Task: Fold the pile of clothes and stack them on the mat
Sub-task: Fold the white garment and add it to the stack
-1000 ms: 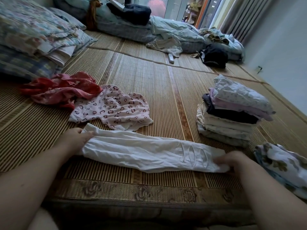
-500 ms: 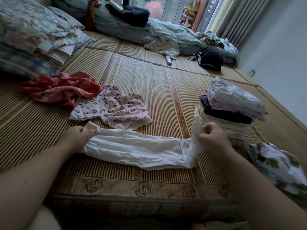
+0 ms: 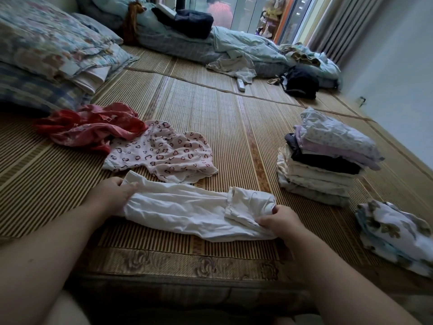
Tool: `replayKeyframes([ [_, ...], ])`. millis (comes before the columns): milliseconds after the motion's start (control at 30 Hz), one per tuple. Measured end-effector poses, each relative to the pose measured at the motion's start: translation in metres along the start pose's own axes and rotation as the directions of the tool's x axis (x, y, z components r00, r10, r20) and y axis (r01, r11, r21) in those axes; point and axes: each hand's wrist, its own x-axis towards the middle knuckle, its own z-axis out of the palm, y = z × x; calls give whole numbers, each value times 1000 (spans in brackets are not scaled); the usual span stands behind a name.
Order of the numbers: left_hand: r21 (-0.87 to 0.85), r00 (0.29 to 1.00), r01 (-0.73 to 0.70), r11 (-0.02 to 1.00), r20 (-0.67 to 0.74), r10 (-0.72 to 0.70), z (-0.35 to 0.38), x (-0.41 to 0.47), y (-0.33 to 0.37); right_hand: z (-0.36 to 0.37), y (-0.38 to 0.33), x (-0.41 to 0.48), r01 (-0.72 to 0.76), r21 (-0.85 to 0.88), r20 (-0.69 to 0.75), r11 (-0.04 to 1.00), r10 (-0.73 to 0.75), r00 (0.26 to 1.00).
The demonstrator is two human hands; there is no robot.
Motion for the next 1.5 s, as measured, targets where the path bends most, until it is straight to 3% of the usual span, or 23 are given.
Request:
replayKeyframes([
  [100, -96, 999, -8, 995, 40, 12, 2, -4, 2, -16, 7, 1, 37, 71, -6, 997, -37, 999],
  [233, -362, 960, 116, 925, 280, -10, 17, -16, 15, -42, 23, 1, 76, 101, -132, 992, -62, 989],
  [400, -309, 915, 156, 938, 404, -19, 41, -29, 25, -60, 27, -5, 115, 37, -243, 993, -102, 965],
  [567, -312, 912, 179, 933, 408, -39, 41, -30, 24, -51, -9, -34, 299, -100, -258, 949, -315, 913],
  [667, -308, 910, 189, 932, 412, -48, 40, -28, 22, -24, -43, -65, 392, 23, -110, 920, -387, 915],
  [733, -313, 908, 197, 929, 415, -53, 40, -27, 22, -4, -61, -80, 335, 69, 119, 940, -341, 933],
  [800, -318, 909, 201, 927, 413, -55, 40, -27, 22, 14, -67, -81, 253, -21, 261, 967, -239, 935],
  [833, -319, 910, 201, 926, 411, -56, 40, -28, 21, 22, -66, -77, 248, -108, 226, 963, -220, 949],
  [900, -325, 909, 202, 924, 414, -53, 40, -28, 21, 31, -54, -61, 209, -306, 22, 929, -213, 977],
  [1000, -333, 909, 202, 921, 414, -49, 38, -30, 21, 38, -35, -40, -12, -404, -124, 914, -42, 991],
  [1100, -332, 905, 201, 922, 423, -45, 38, -31, 23, 34, -25, -28, -119, -234, -44, 965, 112, 993],
  [1200, -325, 897, 206, 923, 439, -46, 37, -32, 24, 26, -21, -21, -74, 74, 107, 994, 66, 992],
  [1300, -327, 889, 218, 920, 455, -49, 37, -31, 25, 21, -20, -19, -71, 143, 128, 987, 53, 990],
  [1400, -332, 885, 225, 916, 463, -50, 37, -30, 24, 23, -23, -26, 41, -76, -67, 996, -46, 997],
  [1500, -334, 885, 223, 916, 463, -47, 37, -30, 23, 32, -28, -39, 256, -380, -219, 889, -356, 909],
])
